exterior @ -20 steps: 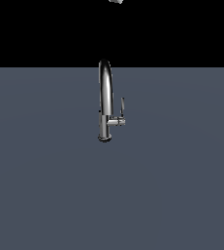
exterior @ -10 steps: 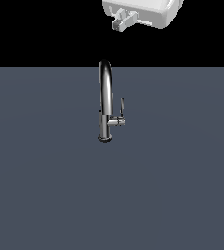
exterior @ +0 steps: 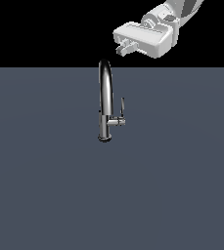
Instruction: Turn on the faucet by rotating a designated handle.
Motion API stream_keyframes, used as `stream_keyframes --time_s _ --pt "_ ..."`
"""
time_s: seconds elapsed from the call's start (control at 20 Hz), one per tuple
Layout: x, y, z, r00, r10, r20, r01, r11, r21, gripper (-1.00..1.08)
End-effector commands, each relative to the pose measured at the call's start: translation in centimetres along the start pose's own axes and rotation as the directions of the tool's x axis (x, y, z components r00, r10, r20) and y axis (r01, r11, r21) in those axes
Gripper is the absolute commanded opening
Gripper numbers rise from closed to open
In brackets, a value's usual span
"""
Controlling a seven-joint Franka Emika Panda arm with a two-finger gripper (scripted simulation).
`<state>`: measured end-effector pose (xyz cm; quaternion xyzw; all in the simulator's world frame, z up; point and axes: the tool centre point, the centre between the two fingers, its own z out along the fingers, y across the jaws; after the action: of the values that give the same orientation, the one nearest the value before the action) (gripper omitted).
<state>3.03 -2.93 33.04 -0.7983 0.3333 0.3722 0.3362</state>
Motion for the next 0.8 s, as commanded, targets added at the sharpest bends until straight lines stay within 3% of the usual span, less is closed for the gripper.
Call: stream_keyframes --time_s 0.0,0.35,0.75 --pt "1.8 -0.2 0.1 0.998 0.038 0.048 -0.040 0.998 0.040 -1.00" --pt "7.3 -0.6 1.0 0.970 0.143 0.195 -0.173 0.974 0.148 -1.00" --pt "13.2 -0.4 2.9 0.901 0.234 0.366 -0.334 0.911 0.240 -1.00"
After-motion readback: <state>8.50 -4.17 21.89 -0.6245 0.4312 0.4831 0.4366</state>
